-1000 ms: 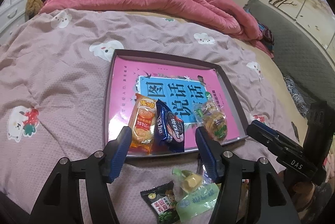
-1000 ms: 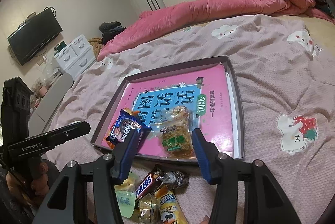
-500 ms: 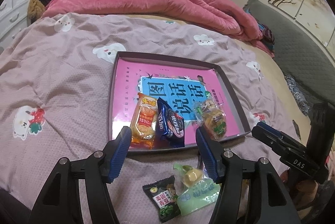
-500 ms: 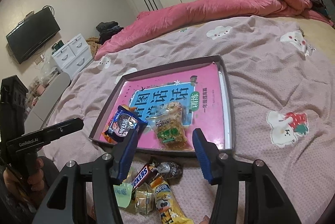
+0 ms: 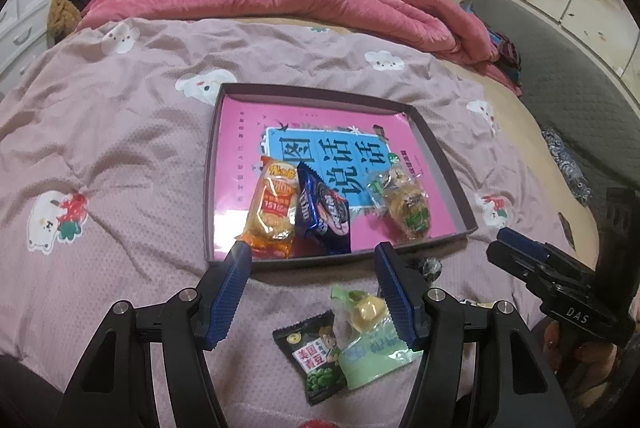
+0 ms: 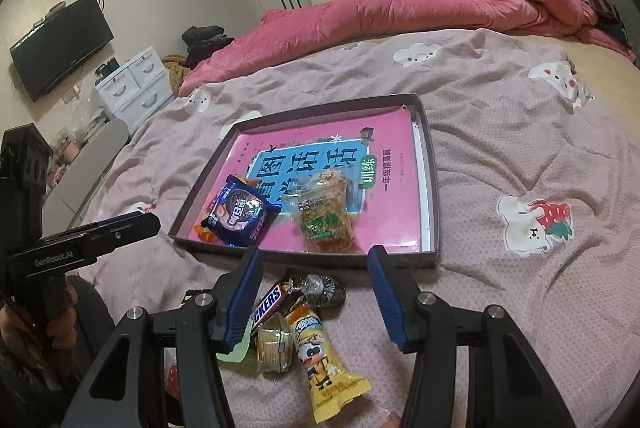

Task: Organize snacks
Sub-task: 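Withdraw both open tools from the tray toward the loose snacks on the bedspread, then close left tool on the green pea packet while right tool grips the yellow wafer bar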

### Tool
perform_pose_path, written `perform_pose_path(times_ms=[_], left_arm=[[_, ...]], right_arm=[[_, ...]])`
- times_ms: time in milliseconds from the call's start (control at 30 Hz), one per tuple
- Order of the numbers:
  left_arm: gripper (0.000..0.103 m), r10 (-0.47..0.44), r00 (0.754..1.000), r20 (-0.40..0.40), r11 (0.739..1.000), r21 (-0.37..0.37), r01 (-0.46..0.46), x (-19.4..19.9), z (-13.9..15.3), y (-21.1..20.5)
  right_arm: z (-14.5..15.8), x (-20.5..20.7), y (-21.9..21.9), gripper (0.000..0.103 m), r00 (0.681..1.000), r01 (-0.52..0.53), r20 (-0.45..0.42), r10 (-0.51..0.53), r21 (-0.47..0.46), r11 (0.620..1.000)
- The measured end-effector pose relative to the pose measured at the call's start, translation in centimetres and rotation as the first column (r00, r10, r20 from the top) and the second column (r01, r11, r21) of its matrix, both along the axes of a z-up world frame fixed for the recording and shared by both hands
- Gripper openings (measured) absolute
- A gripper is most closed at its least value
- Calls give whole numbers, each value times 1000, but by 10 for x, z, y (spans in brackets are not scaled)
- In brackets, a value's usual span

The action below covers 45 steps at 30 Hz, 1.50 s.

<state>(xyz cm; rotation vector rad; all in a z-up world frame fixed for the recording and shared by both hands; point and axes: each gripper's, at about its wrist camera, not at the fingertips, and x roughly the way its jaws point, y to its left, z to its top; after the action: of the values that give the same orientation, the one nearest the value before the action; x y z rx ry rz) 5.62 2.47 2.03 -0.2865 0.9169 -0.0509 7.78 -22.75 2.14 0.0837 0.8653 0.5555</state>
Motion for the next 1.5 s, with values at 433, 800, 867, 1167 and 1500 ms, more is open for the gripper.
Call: perform_pose_path(times_ms=[433, 800, 867, 1167, 1500], left_arm=[[66, 8, 994, -113, 999, -41, -13, -12, -29, 5], [66, 24, 973, -231, 994, -100, -48, -12, -60, 9], [66, 14, 970, -243, 994, -97, -39, -12, -63, 6], [66, 18, 953, -302, 992, -110, -54, -16, -78, 1], [66, 15, 950, -311, 994, -97, -47, -14, -84, -8]], right_arm=[[0, -11, -3, 54, 999, -32, -18, 32, -28, 999], [-23, -16, 7, 54, 991, -104, -104, 86, -175, 979], [-27, -15, 7, 54, 989, -107, -121, 85, -190, 976], [-42, -15, 14, 54, 980, -156, -161, 116, -259, 953], [-57, -16, 22, 54, 971, -198, -194, 141, -316, 928]])
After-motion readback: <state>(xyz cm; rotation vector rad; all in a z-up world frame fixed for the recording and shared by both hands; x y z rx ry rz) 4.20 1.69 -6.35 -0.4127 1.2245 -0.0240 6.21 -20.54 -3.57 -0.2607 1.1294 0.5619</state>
